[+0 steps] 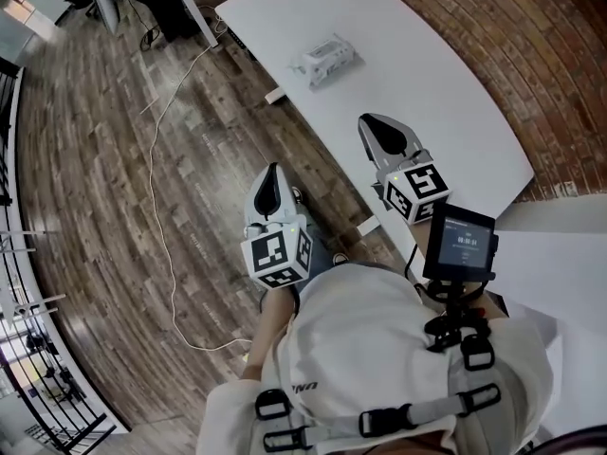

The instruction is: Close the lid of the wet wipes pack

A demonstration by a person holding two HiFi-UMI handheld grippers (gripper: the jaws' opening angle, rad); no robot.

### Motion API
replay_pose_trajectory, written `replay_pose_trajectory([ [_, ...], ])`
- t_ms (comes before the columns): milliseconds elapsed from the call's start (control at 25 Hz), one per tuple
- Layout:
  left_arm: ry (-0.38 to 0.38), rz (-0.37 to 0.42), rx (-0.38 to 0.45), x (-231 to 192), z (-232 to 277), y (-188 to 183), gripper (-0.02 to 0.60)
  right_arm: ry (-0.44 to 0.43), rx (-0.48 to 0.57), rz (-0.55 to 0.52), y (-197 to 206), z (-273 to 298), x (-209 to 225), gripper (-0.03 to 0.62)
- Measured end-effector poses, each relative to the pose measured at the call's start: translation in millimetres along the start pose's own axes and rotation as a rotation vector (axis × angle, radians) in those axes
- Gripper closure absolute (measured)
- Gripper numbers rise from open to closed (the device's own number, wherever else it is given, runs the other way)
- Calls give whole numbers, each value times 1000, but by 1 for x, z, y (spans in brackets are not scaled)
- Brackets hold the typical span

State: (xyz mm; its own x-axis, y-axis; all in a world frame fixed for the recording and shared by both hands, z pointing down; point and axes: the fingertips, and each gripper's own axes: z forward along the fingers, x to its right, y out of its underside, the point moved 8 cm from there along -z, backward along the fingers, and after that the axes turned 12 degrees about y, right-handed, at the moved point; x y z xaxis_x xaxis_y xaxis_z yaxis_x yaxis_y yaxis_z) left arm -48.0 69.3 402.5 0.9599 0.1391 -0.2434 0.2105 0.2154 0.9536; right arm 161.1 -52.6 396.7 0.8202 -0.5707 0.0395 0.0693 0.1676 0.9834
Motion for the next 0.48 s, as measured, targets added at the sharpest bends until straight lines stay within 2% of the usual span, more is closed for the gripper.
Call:
replay_pose_trajectory([
  [240,107,13,-59,-63,72,-18,580,76,-29,-14,-5,97,0,570],
  [480,236,32,-112,-106,135,-40,580,135,-153,-104,-5,201,20,541],
])
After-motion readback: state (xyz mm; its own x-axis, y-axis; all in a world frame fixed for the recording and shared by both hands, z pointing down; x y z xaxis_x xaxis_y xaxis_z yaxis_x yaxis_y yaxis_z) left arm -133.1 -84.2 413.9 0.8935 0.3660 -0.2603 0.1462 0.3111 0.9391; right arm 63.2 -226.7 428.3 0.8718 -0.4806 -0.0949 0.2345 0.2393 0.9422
